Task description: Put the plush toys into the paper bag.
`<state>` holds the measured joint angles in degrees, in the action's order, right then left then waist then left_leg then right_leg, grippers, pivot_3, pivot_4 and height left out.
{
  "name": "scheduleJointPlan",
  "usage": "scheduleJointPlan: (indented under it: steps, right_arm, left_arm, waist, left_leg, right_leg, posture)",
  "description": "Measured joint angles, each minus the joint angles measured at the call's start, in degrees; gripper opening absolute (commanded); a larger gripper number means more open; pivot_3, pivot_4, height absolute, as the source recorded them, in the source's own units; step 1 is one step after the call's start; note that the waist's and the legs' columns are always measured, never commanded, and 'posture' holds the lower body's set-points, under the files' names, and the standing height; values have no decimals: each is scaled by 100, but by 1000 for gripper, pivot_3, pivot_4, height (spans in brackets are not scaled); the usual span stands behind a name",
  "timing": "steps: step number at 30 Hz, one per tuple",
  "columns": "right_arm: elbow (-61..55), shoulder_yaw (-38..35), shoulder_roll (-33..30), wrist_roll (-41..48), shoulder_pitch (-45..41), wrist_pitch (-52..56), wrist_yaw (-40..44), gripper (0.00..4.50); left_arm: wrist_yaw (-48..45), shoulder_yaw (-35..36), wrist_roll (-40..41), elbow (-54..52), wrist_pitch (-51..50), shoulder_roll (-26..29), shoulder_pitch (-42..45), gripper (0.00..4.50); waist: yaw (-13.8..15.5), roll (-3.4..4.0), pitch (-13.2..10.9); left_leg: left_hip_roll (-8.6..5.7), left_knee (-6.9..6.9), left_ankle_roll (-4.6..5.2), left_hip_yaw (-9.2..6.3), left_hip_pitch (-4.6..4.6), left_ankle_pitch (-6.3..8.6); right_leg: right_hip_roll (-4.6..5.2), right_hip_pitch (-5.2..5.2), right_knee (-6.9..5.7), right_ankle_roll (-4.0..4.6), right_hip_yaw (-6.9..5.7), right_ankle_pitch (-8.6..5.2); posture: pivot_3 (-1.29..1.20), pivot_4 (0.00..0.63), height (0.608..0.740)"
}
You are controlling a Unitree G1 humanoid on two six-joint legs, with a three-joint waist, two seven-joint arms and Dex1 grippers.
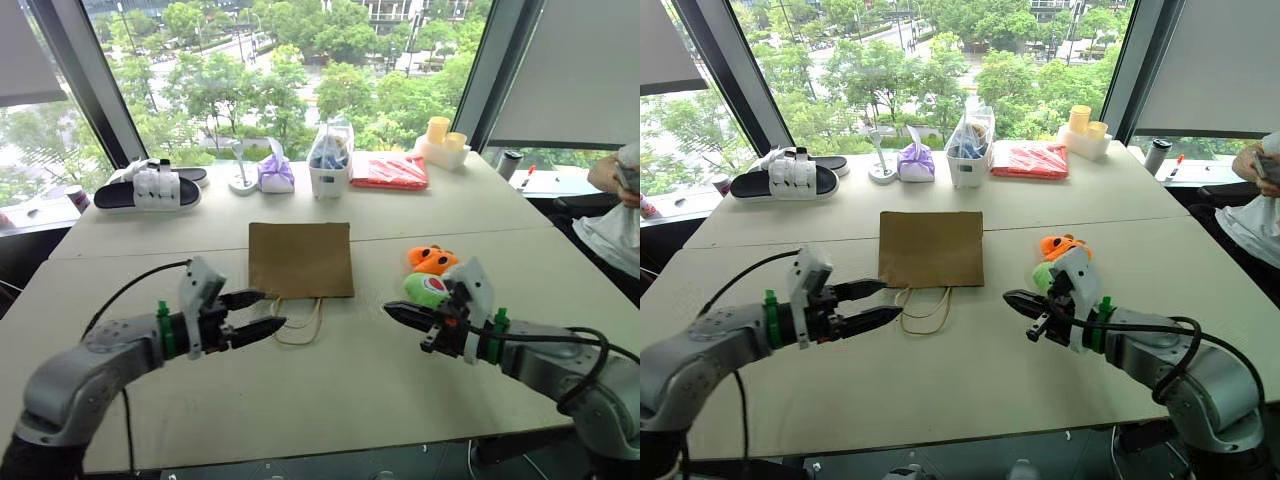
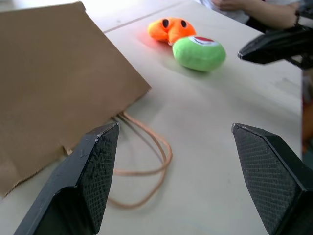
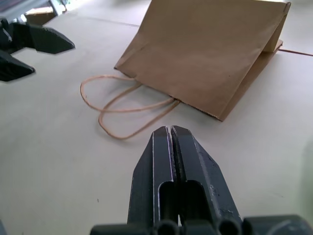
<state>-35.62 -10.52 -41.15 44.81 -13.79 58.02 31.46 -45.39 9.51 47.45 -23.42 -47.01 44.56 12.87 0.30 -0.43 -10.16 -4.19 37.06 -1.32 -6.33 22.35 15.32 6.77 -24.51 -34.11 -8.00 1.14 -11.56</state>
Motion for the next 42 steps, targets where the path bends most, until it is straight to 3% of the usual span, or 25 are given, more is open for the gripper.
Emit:
scheduleJointPlan:
  steps: [5,10,16,25,28,30,39,42]
  right_arm:
    - [140,-118,-335,57,-238,-9,285,0]
    - [353,-84,-490,10,-359,-168,503,0]
    - [339,-2,-469,-14,-355,-205,451,0]
    - [278,57,-278,-20,-336,-232,194,0]
    - [170,73,-267,-35,-305,-246,118,0]
    - [13,84,-208,-69,-232,-289,-12,0]
    - [-313,74,-97,-99,49,-327,-441,0]
    - [-375,67,-89,-100,87,-327,-561,0]
  left_arm:
    - [-757,47,-27,542,13,520,246,3741]
    - [-1134,18,-49,928,-100,627,998,3741]
    - [-1543,-227,-369,1096,98,728,1059,3741]
    - [-2563,-1177,-2034,1832,2161,961,1073,3741]
    - [-2816,-1560,-2651,2467,3158,693,1540,3741]
    - [-2844,-1924,-3275,3279,4215,195,2137,3741]
    - [-3005,-2585,-4378,5803,6622,-1060,3254,3741]
    - [-3057,-2614,-4491,6475,7093,-1315,3536,2927]
  waist:
    - [25,-4,-2]
    - [31,-9,-5]
    - [-20,-5,-7]
    - [35,-5,-8]
    - [74,-7,-9]
    - [100,-11,-8]
    - [23,-12,-9]
    - [35,-13,-10]
  left_leg:
    - [2,4,0,1,2,0]
    - [2,6,0,-1,6,0]
    - [3,-3,0,1,5,0]
    - [3,0,-1,4,7,0]
    - [0,7,-1,-1,11,0]
    - [-3,11,-1,2,10,0]
    - [-4,8,2,3,10,1]
    - [-5,11,2,3,10,0]
  right_leg:
    - [2,2,4,0,-1,-1]
    - [3,1,5,-9,-2,5]
    - [2,-7,1,-16,0,9]
    - [5,-7,4,0,3,1]
    - [6,-2,7,-4,-1,4]
    - [7,2,11,-15,-1,10]
    - [6,-6,0,-19,-2,12]
    - [6,-5,0,-19,-2,13]
  posture:
    - [0,150,740]
    - [0,150,740]
    - [0,150,740]
    - [0,150,740]
    - [0,150,740]
    - [0,150,740]
    - [0,150,740]
    - [0,150,740]
